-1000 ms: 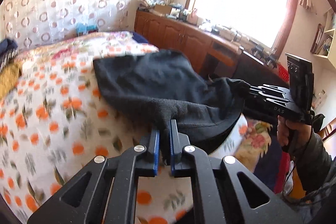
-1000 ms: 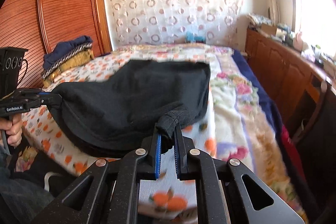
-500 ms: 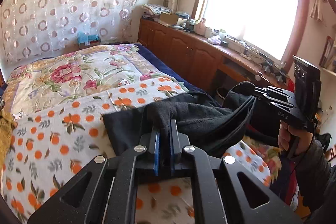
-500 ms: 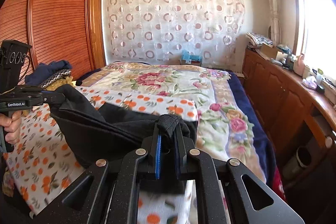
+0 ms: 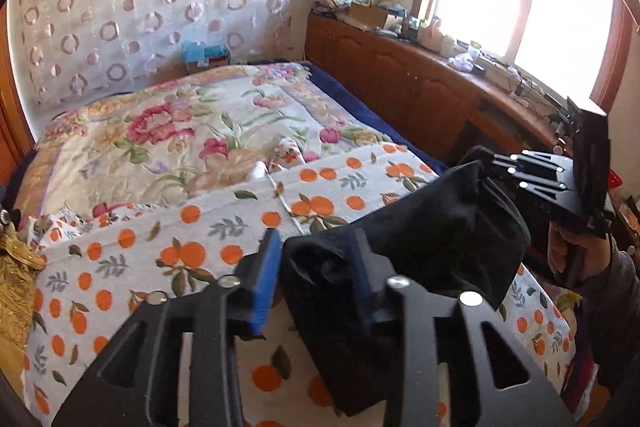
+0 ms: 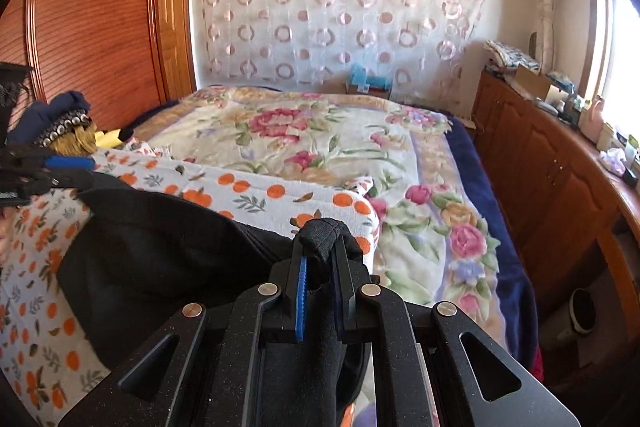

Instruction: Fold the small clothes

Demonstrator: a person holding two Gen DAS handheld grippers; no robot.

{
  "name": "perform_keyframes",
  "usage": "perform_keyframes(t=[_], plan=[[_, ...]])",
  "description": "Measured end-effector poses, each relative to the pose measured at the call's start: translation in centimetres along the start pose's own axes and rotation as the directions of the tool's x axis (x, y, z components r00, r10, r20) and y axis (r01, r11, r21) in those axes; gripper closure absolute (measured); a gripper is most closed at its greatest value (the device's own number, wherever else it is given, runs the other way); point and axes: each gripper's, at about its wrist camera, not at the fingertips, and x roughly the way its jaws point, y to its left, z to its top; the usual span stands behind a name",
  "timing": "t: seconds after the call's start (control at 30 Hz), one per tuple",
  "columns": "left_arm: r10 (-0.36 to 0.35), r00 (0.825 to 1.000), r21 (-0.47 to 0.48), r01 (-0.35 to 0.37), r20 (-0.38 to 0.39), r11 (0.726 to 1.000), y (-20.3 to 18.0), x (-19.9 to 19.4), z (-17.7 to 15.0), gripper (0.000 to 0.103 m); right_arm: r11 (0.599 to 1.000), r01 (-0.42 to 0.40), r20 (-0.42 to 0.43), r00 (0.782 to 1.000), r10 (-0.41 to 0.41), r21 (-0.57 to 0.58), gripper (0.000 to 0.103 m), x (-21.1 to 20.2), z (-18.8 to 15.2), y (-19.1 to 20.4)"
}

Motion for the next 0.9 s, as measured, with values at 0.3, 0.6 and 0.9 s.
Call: perform_keyframes(t=[0.3, 0.6, 0.9], plan=[[0.009, 1.0, -0.008, -0.009, 0.0, 1.0, 0.3, -0.2, -0.3, 0.046, 0.994, 0.106, 0.005, 0.994, -0.106, 0.029, 0.076, 0.2, 2.0, -0.2], [-0.008, 0.993, -0.003, 0.008, -0.12, 1.0, -0.4, 3.5, -2.3, 0.046, 0.999, -0.014, -0.101, 0.995, 0.019, 0.052, 0.044, -0.8, -0.2, 1.1], [0.002, 0.984, -0.005, -0.003, -0.179, 1.0, -0.3, 5.4, -3.0, 0.046, 0.968, -0.073, -0.137, 0.985, 0.108, 0.24, 0.044, 1.0, -0.2, -0.9]])
